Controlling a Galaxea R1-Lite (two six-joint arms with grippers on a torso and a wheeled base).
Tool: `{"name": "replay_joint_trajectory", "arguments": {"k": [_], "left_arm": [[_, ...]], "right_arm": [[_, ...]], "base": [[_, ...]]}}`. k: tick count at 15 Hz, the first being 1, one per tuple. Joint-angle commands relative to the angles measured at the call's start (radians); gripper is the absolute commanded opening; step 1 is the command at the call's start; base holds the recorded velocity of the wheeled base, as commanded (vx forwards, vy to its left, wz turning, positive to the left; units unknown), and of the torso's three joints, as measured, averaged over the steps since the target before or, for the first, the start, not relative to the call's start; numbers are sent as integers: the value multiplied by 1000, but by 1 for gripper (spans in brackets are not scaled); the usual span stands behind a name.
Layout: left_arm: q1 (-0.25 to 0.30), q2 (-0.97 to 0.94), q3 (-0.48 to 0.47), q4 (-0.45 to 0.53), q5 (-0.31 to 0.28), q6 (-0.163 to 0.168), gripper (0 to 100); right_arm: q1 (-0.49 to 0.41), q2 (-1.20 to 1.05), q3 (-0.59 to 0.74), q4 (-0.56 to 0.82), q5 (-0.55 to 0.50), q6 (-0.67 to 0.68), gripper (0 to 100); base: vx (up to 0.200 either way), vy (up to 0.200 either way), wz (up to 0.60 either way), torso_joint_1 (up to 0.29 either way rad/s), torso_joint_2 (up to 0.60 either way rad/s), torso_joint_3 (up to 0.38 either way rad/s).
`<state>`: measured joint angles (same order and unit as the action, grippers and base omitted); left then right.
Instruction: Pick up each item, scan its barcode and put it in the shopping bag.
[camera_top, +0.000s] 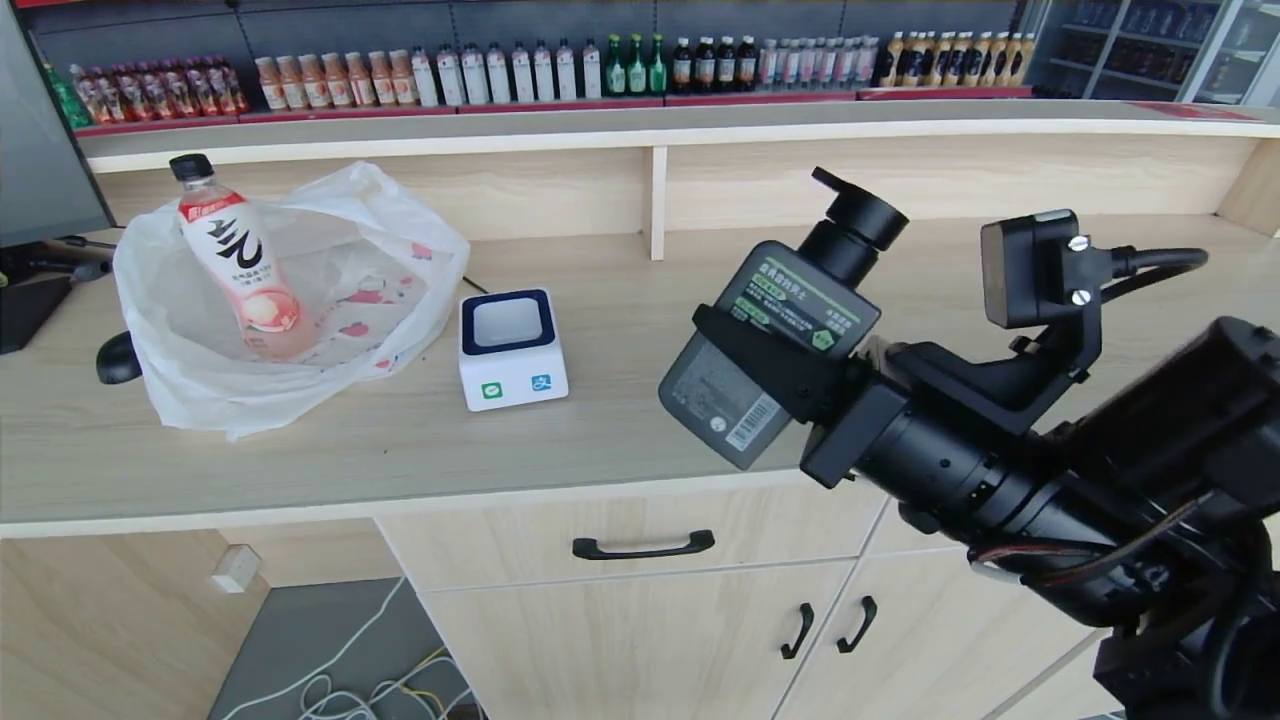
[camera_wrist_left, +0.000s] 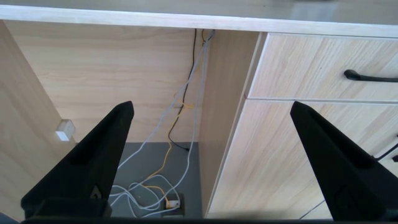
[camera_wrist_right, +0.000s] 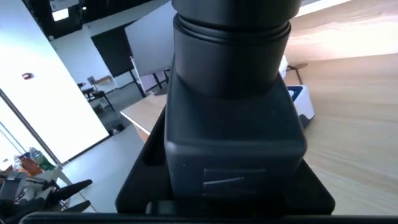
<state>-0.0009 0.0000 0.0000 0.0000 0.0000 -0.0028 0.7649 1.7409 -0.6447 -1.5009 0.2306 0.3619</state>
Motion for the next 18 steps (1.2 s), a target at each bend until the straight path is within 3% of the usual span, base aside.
{"name": "replay_joint_trajectory", "arguments": {"k": [1,7,13,18], "left_arm": [[1,0,0,0,0,0,100],[1,0,0,0,0,0,100],[-1,0,0,0,0,0,100],[1,0,0,0,0,0,100]], "right_arm": [[57,128,-13,-70,9,49,0],[102,-4,14,-70,115,325,0],[120,-44,14,-70,162,443,0],[125,-44,19,-70,162,456,0]], "base": [[0,0,0,0,0,0],[0,0,0,0,0,0],[0,0,0,0,0,0],[0,0,0,0,0,0]]}}
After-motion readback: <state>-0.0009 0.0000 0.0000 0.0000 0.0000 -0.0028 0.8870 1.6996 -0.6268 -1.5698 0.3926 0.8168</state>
